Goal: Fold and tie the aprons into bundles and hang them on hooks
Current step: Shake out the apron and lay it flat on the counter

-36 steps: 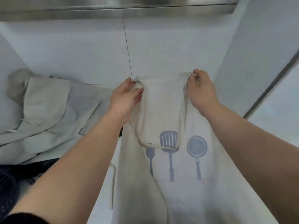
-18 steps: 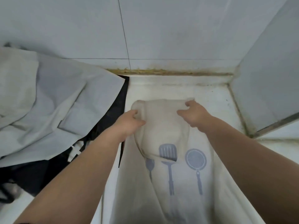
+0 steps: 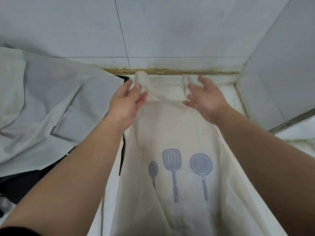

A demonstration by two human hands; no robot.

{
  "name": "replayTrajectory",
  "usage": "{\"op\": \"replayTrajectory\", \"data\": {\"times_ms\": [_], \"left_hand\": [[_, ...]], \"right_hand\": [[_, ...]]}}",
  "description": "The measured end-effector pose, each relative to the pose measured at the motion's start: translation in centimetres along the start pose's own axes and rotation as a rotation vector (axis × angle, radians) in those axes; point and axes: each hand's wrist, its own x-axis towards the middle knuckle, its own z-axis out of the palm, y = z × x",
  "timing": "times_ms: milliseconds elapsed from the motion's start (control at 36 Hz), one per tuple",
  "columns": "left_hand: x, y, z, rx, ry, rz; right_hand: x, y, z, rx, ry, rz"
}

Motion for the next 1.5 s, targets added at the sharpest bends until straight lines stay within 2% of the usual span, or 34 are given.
{"op": "replayTrajectory", "data": {"times_ms": [28, 56, 111, 167, 389, 611, 750, 861, 972, 1028, 1111, 1222, 1361, 1500], "left_hand": [[0.3, 0.6, -0.1, -0.024, -0.04, 0.0], [0.4, 0.9, -0.2, 0.063, -0.067, 0.012], [0.1, 0.9, -0.8, 0.382, -0.086, 0.029], [-1.1, 0.2, -1.4, 0.585, -0.074, 0.039], [-7.7, -2.2, -4.2, 0.748, -0.055, 0.079], [-14.3, -6.7, -7.5, 0.966, -0.011, 0.044], [-18.8, -10.1, -9.6, 1.128, -0.007, -0.009], [-22.3, -12.5, -10.4, 1.323, 0.118, -0.078], [-25.1, -13.9, -10.7, 1.326, 0.217, -0.103], [-26.3, -14.4, -10.9, 1.321, 0.242, -0.097], [-27.6, -14.8, -10.9, 1.227, 0.242, -0.072], [-28.5, -14.6, -10.8, 1.092, 0.261, -0.063], [-28.8, -14.0, -10.8, 0.989, 0.238, -0.052], [-28.6, -13.6, -11.6, 1.106, 0.203, -0.097]], "right_hand": [[0.1, -0.8, -0.1, 0.047, -0.03, -0.015], [0.1, -1.3, -0.1, 0.001, -0.048, -0.032], [-0.5, -1.8, -0.1, -0.168, -0.038, -0.04], [-1.4, -1.4, 0.0, -0.327, -0.002, -0.035], [-6.9, 2.6, -0.5, -0.577, 0.024, 0.014], [-13.8, 7.4, -0.5, -0.895, -0.215, 0.061], [-17.4, 10.3, -1.1, -0.962, -0.383, 0.155], [-19.4, 12.3, -1.9, -1.052, -0.471, 0.188], [-21.1, 13.2, -2.1, -1.165, -0.505, 0.123], [-21.8, 13.7, -1.9, -1.141, -0.505, 0.093], [-22.9, 14.5, -1.5, -1.116, -0.513, 0.126], [-23.5, 16.2, -1.2, -1.187, -0.454, 0.081], [-23.2, 17.4, -1.2, -0.932, -0.389, 0.075], [-22.6, 16.6, -1.3, -0.882, -0.227, 0.043]]}}
